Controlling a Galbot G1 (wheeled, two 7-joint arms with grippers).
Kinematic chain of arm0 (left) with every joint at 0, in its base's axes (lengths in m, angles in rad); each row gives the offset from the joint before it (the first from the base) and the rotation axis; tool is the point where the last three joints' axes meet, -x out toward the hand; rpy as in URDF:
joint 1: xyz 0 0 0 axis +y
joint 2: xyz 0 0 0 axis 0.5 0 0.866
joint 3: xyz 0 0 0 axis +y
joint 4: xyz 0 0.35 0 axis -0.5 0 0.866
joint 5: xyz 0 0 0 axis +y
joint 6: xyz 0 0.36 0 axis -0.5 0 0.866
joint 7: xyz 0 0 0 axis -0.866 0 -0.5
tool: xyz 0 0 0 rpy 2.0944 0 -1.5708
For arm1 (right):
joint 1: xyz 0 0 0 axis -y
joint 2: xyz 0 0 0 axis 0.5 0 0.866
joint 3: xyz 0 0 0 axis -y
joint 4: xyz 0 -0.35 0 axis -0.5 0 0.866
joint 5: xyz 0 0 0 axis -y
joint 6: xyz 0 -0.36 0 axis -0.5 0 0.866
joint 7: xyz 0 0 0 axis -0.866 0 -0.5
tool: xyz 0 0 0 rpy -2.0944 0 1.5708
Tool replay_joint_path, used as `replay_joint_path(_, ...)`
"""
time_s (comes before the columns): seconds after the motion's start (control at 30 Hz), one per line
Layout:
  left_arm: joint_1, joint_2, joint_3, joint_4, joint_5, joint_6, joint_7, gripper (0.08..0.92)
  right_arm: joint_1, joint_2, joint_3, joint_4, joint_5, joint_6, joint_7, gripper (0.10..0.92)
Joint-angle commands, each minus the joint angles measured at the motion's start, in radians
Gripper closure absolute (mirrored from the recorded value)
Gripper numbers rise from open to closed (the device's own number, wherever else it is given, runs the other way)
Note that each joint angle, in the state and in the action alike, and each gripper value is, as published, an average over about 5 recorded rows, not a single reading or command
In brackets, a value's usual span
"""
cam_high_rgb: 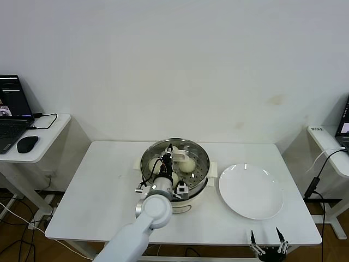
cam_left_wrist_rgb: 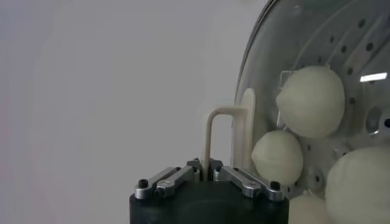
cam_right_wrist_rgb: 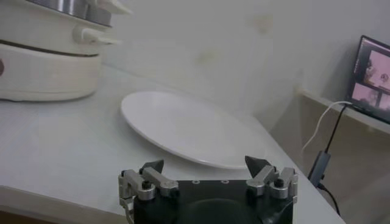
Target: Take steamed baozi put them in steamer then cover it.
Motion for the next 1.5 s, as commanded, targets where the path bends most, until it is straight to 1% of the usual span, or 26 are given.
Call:
replay_joint_path(0.03, 0.008, -0.007, -0.006, -0.008, -0.023, -0.005, -0.027, 0.84, 0.001, 0.0, -0.003, -0.001, -0.002, 0.0, -0.001, 0.203)
replay_joint_path(0.13, 0.022, 0.0, -0.012, -0.039, -0.027, -0.004, -0.032, 0.783, 0.001, 0.0, -0.003, -0.002, -0.002, 0.0, -0.001, 0.203)
replay_joint_path(0.23, 0.048, 0.023, -0.022, -0.09, -0.04, -0.003, -0.038, 0.68, 0.001, 0.0, -0.003, -0.003, -0.002, 0.0, -0.001, 0.203)
replay_joint_path(0.3, 0.077, 0.051, -0.033, -0.134, -0.067, -0.004, -0.056, 0.619, 0.002, 0.0, -0.004, -0.004, -0.002, 0.0, -0.002, 0.203)
replay_joint_path(0.43, 0.16, 0.127, -0.056, -0.236, -0.217, -0.019, -0.118, 0.507, 0.002, 0.0, -0.003, -0.008, -0.002, 0.001, -0.002, 0.203)
replay_joint_path(0.53, 0.231, 0.184, -0.073, -0.31, -0.399, -0.046, -0.192, 0.42, 0.001, 0.0, -0.002, -0.011, -0.005, 0.002, -0.002, 0.203)
replay_joint_path(0.67, 0.334, 0.232, -0.12, -0.385, -0.624, -0.138, -0.293, 0.299, -0.002, 0.0, -0.005, -0.014, -0.01, 0.004, -0.001, 0.203)
replay_joint_path(0.73, 0.391, 0.247, -0.16, -0.413, -0.742, -0.223, -0.335, 0.249, -0.005, 0.0, -0.007, -0.012, -0.012, 0.003, -0.002, 0.203)
replay_joint_path(0.8, 0.466, 0.254, -0.212, -0.43, -0.863, -0.341, -0.375, 0.205, -0.009, 0.0, -0.008, -0.007, -0.01, 0.002, -0.003, 0.203)
replay_joint_path(0.9, 0.625, 0.234, -0.309, -0.432, -1.053, -0.553, -0.43, 0.181, -0.014, 0.0, -0.006, 0.004, 0.001, 0.005, -0.01, 0.203)
replay_joint_path(0.97, 0.726, 0.196, -0.385, -0.417, -1.152, -0.683, -0.456, 0.178, -0.018, 0.0, -0.005, 0.011, 0.012, 0.011, -0.016, 0.203)
replay_joint_path(1.03, 0.807, 0.152, -0.465, -0.403, -1.234, -0.768, -0.474, 0.177, -0.022, 0.0, -0.007, 0.018, 0.02, 0.016, -0.021, 0.203)
replay_joint_path(1.1, 0.864, 0.13, -0.519, -0.401, -1.308, -0.795, -0.492, 0.177, -0.028, -0.001, -0.011, 0.028, 0.027, 0.02, -0.028, 0.203)
replay_joint_path(1.23, 0.938, 0.131, -0.588, -0.407, -1.416, -0.803, -0.507, 0.177, -0.04, -0.004, -0.019, 0.048, 0.05, 0.029, -0.044, 0.203)
replay_joint_path(1.37, 0.98, 0.132, -0.64, -0.39, -1.451, -0.83, -0.539, 0.177, -0.056, -0.016, -0.036, 0.069, 0.08, 0.041, -0.064, 0.203)
replay_joint_path(1.5, 1.015, 0.125, -0.66, -0.352, -1.463, -0.839, -0.563, 0.177, -0.073, -0.028, -0.061, 0.091, 0.105, 0.054, -0.087, 0.203)
